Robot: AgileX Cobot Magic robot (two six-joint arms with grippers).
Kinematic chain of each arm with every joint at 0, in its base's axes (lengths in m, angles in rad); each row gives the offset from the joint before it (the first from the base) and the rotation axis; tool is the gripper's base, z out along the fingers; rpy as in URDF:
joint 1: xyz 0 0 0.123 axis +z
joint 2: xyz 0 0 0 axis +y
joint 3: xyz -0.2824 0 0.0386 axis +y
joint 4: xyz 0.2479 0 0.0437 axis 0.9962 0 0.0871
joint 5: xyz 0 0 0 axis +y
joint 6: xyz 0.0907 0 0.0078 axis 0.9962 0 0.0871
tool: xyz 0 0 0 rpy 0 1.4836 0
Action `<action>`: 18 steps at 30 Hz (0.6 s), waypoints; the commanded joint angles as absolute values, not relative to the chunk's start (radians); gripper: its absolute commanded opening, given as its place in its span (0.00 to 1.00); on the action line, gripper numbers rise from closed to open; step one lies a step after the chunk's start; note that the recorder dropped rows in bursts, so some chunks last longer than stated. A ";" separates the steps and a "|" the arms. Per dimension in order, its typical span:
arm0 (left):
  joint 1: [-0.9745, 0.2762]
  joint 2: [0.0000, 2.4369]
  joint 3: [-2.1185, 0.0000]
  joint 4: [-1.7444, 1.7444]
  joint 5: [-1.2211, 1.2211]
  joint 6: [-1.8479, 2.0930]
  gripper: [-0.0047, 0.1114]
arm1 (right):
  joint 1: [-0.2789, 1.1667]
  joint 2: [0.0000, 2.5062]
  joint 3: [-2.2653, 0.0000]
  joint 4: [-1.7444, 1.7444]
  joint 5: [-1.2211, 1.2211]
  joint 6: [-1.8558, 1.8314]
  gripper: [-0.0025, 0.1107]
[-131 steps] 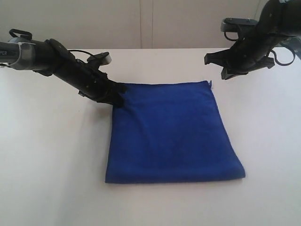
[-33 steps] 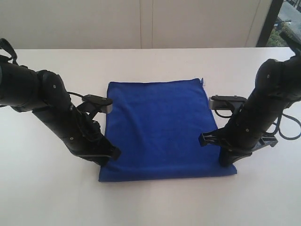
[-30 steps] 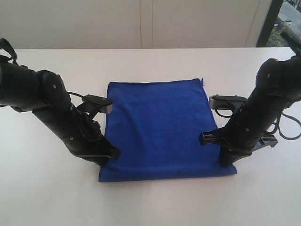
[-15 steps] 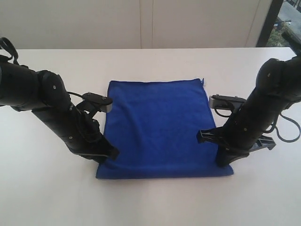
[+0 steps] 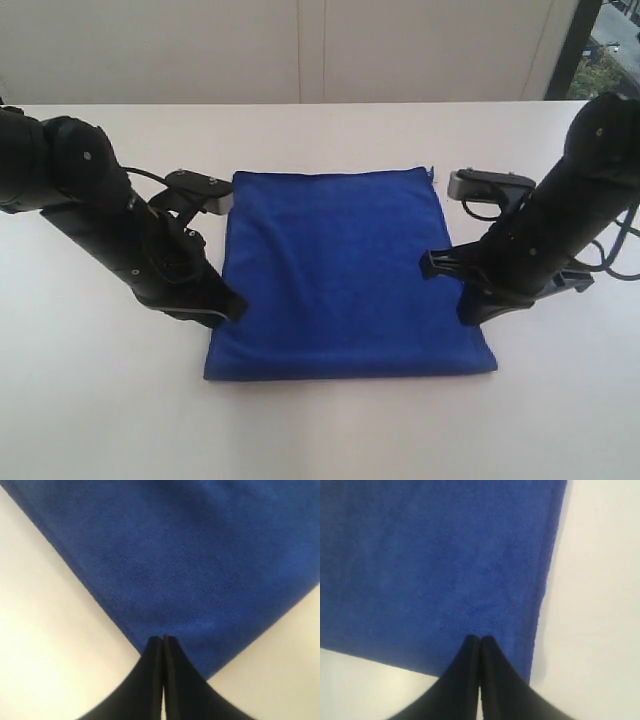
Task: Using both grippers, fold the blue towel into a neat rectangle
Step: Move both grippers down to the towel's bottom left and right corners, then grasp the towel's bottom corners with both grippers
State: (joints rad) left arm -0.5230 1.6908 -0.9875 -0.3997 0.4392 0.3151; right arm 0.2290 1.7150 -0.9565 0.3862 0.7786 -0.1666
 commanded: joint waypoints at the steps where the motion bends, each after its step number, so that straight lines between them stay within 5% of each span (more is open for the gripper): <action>1: -0.525 1.616 -0.980 -0.403 0.512 0.332 0.04 | 0.229 1.630 -0.958 0.356 0.785 -0.226 0.02; 18: -0.525 1.618 -0.978 -0.469 0.696 1.126 0.04 | 0.251 1.529 -0.867 0.350 0.866 -1.153 0.08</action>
